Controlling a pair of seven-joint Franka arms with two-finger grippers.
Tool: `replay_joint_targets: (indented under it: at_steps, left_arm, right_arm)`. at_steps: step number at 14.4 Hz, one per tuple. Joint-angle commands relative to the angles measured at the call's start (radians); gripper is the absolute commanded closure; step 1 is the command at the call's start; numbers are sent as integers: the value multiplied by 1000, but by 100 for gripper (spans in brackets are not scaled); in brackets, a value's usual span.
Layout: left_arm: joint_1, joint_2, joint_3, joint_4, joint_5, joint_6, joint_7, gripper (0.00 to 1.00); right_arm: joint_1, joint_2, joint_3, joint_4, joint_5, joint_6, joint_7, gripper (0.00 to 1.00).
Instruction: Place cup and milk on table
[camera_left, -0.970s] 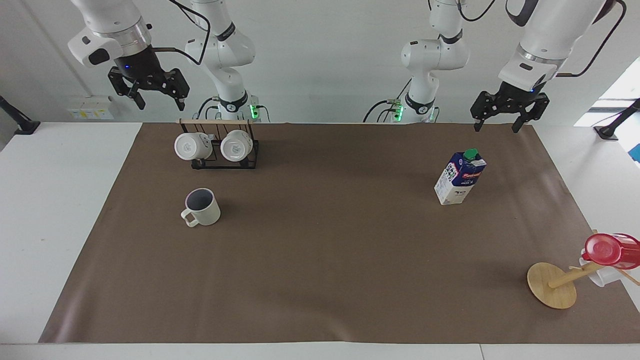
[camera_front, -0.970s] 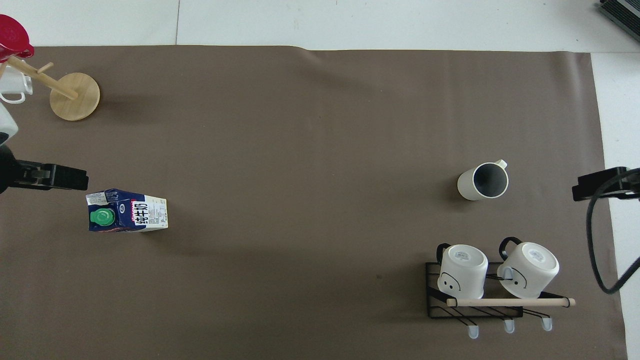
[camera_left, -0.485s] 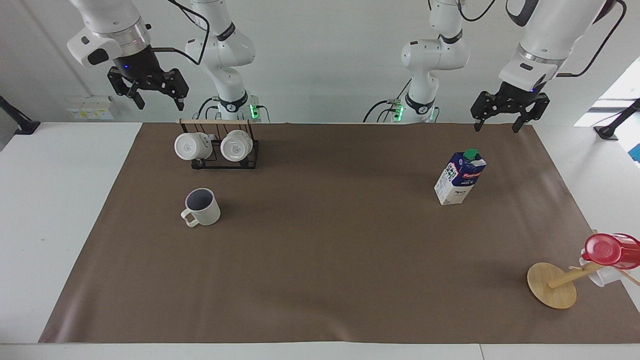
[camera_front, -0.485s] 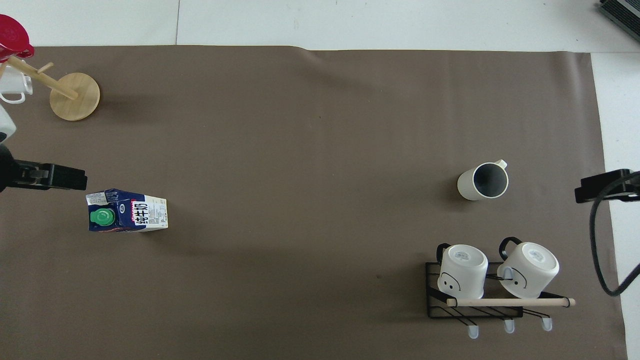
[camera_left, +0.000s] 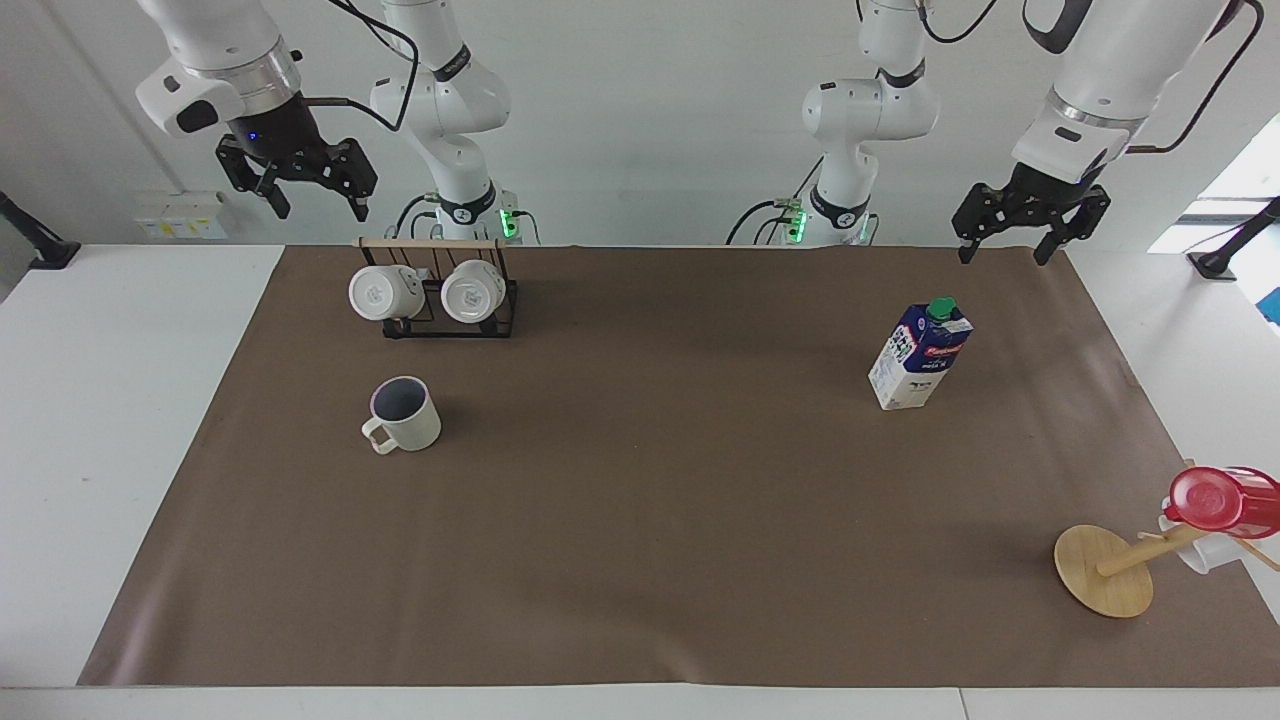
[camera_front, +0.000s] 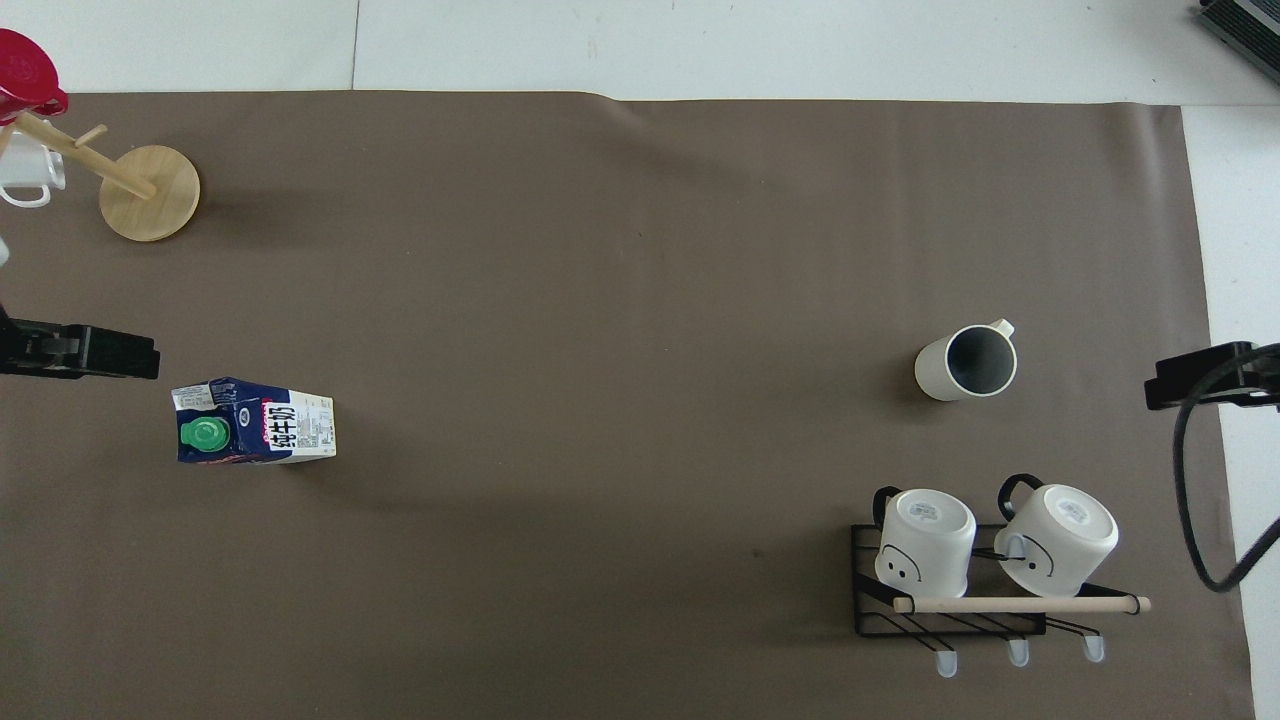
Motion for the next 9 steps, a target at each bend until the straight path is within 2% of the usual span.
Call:
replay_joint_targets:
  at_steps: [1, 9]
  left_arm:
    - [-10, 4, -3, 20, -9, -22, 5, 0]
    - [-7, 4, -9, 20, -10, -22, 5, 0]
  right_arm:
    - [-11, -31, 6, -38, 10, 19, 2, 0]
    - [-11, -31, 6, -38, 10, 21, 2, 0]
